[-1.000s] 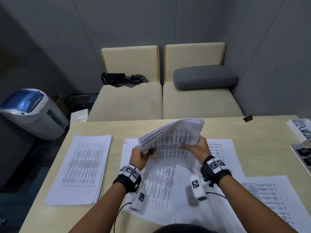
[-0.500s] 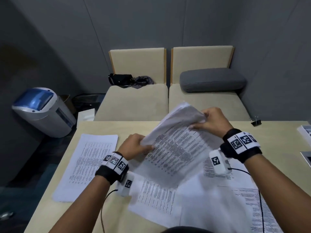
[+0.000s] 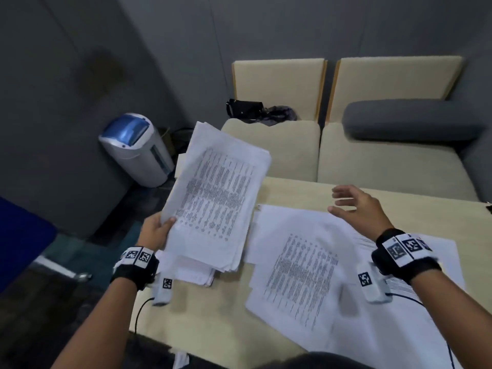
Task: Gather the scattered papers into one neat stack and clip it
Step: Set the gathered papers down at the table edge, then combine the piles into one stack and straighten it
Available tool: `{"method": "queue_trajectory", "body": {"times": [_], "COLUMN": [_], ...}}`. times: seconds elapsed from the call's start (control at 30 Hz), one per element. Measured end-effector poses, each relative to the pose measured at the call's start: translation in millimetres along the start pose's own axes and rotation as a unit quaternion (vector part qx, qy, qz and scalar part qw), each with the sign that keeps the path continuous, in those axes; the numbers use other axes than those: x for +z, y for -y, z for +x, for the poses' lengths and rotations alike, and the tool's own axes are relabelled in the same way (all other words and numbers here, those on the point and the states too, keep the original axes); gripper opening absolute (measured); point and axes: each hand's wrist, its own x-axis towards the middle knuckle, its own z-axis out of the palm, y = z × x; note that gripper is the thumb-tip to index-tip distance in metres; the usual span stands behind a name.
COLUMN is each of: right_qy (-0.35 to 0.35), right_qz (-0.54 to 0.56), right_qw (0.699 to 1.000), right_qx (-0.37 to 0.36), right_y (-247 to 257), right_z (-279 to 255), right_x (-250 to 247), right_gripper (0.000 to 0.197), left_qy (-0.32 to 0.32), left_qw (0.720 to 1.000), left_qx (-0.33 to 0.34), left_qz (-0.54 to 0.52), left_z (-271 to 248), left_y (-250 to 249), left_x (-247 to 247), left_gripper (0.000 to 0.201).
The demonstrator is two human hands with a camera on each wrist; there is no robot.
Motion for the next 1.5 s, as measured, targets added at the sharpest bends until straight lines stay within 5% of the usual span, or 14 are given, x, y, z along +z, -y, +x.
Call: {"method": "queue_trajectory", "body": {"times": [0.13,0.3,0.37,0.43,0.5,0.57,0.67,0.83,0.97,1.07,1.2,1.27,1.37,1.5], "right_qy": [0.047,0.112,0.135,0.143,0.131,0.105,0.055,-0.037,-0.081,-0.11,-0.174,-0.215,-0.249,-0.195], "right_qz": [0.011,-0.077,-0.119,-0.132,-0.141,-0.153,-0.187,-0.176,-0.077,-0.046,-0.073,-0.125,-0.172,-0.145], "right_qw": [0.998,0.974,0.951,0.933,0.926,0.926,0.924,0.91,0.913,0.921,0.906,0.883,0.838,0.811], "right_qx": [0.04,0.183,0.252,0.304,0.324,0.328,0.328,0.373,0.393,0.37,0.378,0.397,0.454,0.533], "right_y": [-20.4,-95.9,-133.1,-157.5,-170.9,-179.0,-191.1,-220.3,-232.8,-240.7,-260.9,-275.9,-296.2,-311.4], "right_z": [-5.3,-38.9,-64.6,-89.4,-109.8,-122.8,-141.2,-186.0,-217.8,-233.9,-245.4,-251.2,-258.7,-262.5], "right_x": [22.1,23.2,18.3,14.1,8.4,1.2,-19.7,-69.0,-89.0,-94.1,-114.8,-135.8,-168.2,-206.2], "right_gripper": [0.042,0.032,0.027,0.017,0.011,0.015,0.012,0.016,0.02,0.019,0.019,0.024,0.051,0.113], "left_qy": [-0.012,-0.029,-0.071,-0.081,-0.023,0.098,0.226,0.223,0.178,0.195,0.215,0.247,0.261,0.274], "left_qw": [0.989,0.91,0.898,0.92,0.949,0.954,0.931,0.873,0.869,0.855,0.888,0.892,0.919,0.95], "left_qx": [-0.05,-0.268,-0.22,-0.09,0.006,0.034,0.026,0.13,-0.014,-0.024,-0.085,-0.087,-0.027,0.009], "left_qz": [0.139,0.317,0.375,0.374,0.315,0.282,0.285,0.413,0.461,0.48,0.398,0.369,0.294,0.153], "left_z": [10.2,-0.5,-17.4,-34.2,-48.0,-59.2,-80.4,-126.6,-140.3,-140.0,-127.6,-127.5,-134.2,-149.8], "left_y": [31.6,98.4,85.8,61.4,41.5,25.1,8.2,-16.5,-30.7,-27.9,-25.9,-31.5,-43.5,-70.2], "left_x": [-29.0,-5.9,22.3,58.9,106.5,156.3,221.4,292.6,315.7,327.4,337.4,339.4,343.3,358.1], "left_gripper": [0.029,0.067,0.057,0.038,0.028,0.028,0.038,0.046,0.076,0.088,0.084,0.063,0.028,0.021]}}
